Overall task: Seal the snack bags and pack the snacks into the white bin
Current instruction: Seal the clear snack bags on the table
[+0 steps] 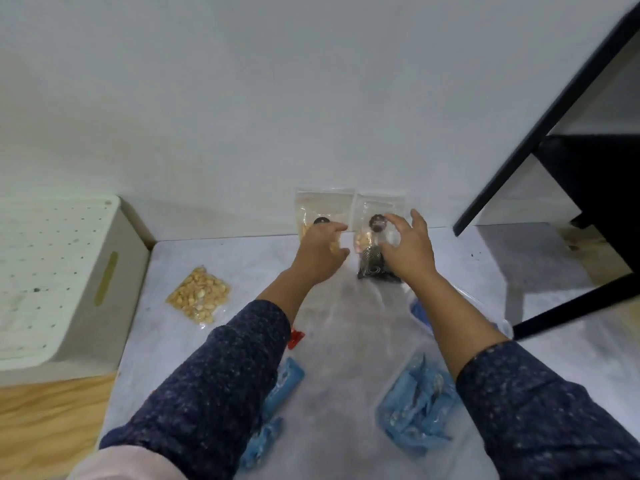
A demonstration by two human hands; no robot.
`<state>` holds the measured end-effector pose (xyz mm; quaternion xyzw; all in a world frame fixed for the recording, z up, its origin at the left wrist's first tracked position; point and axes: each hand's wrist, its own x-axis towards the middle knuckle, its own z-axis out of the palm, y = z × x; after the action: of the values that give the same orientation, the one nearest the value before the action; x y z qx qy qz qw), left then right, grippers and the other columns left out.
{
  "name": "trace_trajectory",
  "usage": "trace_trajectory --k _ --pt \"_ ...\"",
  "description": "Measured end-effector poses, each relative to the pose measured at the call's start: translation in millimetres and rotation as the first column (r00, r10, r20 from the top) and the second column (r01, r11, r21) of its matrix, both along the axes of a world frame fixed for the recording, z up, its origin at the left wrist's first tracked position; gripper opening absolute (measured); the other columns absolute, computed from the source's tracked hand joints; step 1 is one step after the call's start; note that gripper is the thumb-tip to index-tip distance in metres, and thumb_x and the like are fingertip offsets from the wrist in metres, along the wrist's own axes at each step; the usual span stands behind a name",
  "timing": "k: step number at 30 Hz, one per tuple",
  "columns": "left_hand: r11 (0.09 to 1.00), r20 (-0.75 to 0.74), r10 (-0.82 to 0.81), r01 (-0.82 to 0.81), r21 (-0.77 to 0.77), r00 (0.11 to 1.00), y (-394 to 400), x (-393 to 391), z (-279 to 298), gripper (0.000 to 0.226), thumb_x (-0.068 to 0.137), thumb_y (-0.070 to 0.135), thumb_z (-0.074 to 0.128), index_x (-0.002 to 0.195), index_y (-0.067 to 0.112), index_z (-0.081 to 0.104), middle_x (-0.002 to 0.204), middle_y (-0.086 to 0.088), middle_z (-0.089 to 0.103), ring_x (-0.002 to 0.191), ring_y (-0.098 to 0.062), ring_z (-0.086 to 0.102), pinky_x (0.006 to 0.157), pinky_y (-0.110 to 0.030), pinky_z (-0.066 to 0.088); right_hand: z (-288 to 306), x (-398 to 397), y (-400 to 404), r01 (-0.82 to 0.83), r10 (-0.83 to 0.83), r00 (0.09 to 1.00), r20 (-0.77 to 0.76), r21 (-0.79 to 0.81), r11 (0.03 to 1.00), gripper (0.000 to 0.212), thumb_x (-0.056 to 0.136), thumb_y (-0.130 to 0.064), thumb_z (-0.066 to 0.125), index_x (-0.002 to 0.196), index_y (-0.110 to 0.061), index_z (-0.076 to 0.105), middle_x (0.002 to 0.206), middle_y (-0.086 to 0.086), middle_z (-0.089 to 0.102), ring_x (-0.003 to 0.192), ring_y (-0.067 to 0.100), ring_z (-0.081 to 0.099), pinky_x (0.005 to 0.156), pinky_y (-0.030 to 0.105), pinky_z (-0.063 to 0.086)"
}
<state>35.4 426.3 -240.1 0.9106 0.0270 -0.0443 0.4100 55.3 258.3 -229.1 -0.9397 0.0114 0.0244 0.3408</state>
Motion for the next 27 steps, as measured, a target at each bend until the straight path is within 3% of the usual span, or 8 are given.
trace_trajectory --k 2,7,14,20,27 --pt "1.0 -0.015 -0.002 0.002 0.019 1.0 25 -19 4 0.046 0.084 0.016 0.064 0.129 0.017 0.056 0.13 -0.005 0.057 0.118 -0.02 0.053 0.089 -0.017 0.036 2 -17 24 -0.048 0.049 0.999 0.007 -0.027 0.998 0.048 0.088 -0.019 0.058 0.135 -0.025 0.049 0.157 0.01 0.017 0.143 0.023 0.026 0.109 0.027 0.028" --pt "0.993 -0.052 0.045 -0.039 0.111 0.998 104 -75 -6 0.052 0.089 0.025 0.061 0.138 0.019 0.045 0.142 -0.005 0.044 0.132 -0.021 0.039 0.106 -0.027 0.03 -3 -57 97 -0.189 0.186 0.981 -0.049 -0.072 0.979 0.048 0.089 -0.023 0.058 0.136 -0.024 0.048 0.154 0.011 0.023 0.142 0.027 0.025 0.112 0.033 0.025" --pt "0.973 -0.167 0.187 -0.159 0.17 0.968 192 -142 -45 0.056 0.084 0.023 0.066 0.136 0.017 0.047 0.141 -0.008 0.046 0.128 -0.024 0.043 0.103 -0.027 0.034 -45 -102 186 -0.452 0.441 0.878 -0.188 -0.017 0.892 0.054 0.083 -0.02 0.064 0.134 -0.026 0.048 0.149 0.009 0.034 0.141 0.021 0.024 0.109 0.027 0.027" --pt "0.976 -0.279 0.192 -0.152 0.156 0.941 207 -172 -82 0.065 0.081 0.032 0.069 0.14 0.023 0.041 0.151 -0.006 0.028 0.139 -0.023 0.026 0.113 -0.033 0.026 -82 -103 214 -0.563 0.528 0.788 -0.317 -0.024 0.826 0.054 0.083 -0.018 0.064 0.134 -0.027 0.049 0.153 0.007 0.028 0.143 0.022 0.021 0.107 0.031 0.032" --pt "0.95 -0.229 0.266 -0.216 0.224 0.936 188 -166 -107 0.07 0.074 0.032 0.076 0.136 0.03 0.044 0.154 -0.008 0.016 0.142 -0.025 0.021 0.113 -0.041 0.029 -104 -86 219 -0.561 0.505 0.788 -0.352 -0.075 0.824 0.052 0.08 -0.015 0.067 0.128 -0.03 0.055 0.149 0.012 0.03 0.14 0.028 0.024 0.108 0.035 0.033"
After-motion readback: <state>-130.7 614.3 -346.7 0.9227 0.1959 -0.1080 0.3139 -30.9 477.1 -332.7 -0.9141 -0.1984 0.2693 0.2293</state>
